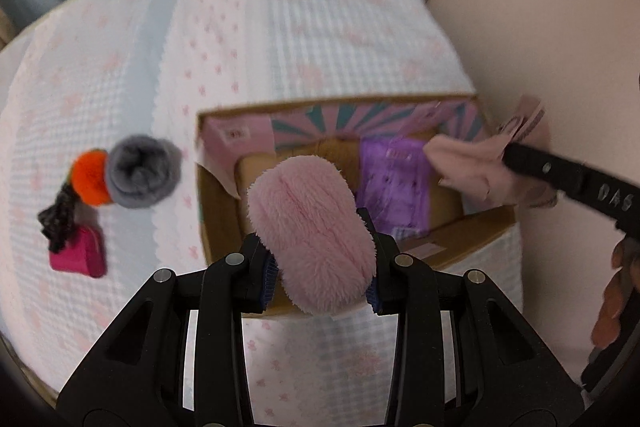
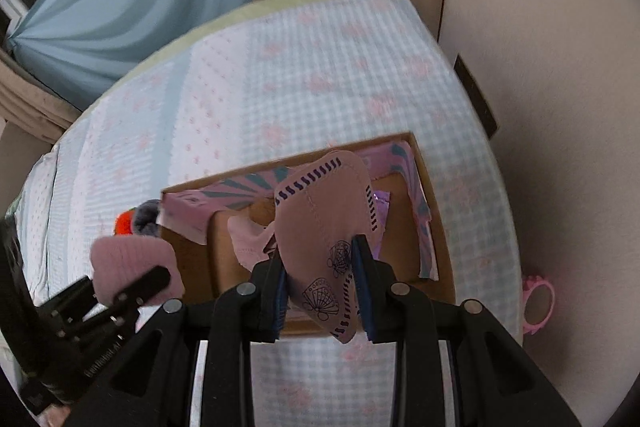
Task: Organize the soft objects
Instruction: 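Carry the pink pouch and pink mask into the box and release both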
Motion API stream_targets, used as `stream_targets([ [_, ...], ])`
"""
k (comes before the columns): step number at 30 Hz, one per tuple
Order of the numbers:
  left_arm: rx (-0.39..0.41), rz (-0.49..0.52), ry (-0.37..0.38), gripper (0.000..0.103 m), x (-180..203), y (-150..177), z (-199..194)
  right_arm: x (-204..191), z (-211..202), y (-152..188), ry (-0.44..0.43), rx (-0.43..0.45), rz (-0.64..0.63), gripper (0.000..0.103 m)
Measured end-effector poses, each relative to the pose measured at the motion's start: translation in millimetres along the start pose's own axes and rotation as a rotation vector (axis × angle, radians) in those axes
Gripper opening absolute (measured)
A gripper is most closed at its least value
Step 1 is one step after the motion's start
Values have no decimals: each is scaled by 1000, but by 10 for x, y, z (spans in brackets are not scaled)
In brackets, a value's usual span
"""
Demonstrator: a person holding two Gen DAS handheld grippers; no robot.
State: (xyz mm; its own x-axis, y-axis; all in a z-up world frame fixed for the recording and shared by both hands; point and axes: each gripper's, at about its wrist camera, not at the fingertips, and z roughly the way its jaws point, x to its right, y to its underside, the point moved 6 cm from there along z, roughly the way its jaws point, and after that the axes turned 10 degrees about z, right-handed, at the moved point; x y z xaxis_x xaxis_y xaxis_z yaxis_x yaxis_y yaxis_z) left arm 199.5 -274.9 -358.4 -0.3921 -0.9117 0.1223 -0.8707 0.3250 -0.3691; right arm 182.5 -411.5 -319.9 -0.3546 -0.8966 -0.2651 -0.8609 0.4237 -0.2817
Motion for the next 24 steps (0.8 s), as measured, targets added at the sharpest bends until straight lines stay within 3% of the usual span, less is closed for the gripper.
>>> stream_targets([
  [7,-115,5,-42,31,7,105,490,167,453,-84,-12,-101,25,27],
  [8,-126,18,-54,38,14,93,543,181,515,-91,-10,-111,27,28],
  [11,-160,45,-57,102,49,94,688,176,693,-112,-22,-132,20,47],
  [12,-171,47,-57,103,50,98,727,177,746,-121,-27,-130,21,66],
  [13,-175,47,-48,103,51,104,761,173,798,-130,-30,-125,21,93],
  [14,-179,44,-39,103,52,109,795,174,838,-137,-35,-123,21,103],
  [24,-190,42,-52,103,-16,80,778,137,947,-84,-36,-131,-12,103],
])
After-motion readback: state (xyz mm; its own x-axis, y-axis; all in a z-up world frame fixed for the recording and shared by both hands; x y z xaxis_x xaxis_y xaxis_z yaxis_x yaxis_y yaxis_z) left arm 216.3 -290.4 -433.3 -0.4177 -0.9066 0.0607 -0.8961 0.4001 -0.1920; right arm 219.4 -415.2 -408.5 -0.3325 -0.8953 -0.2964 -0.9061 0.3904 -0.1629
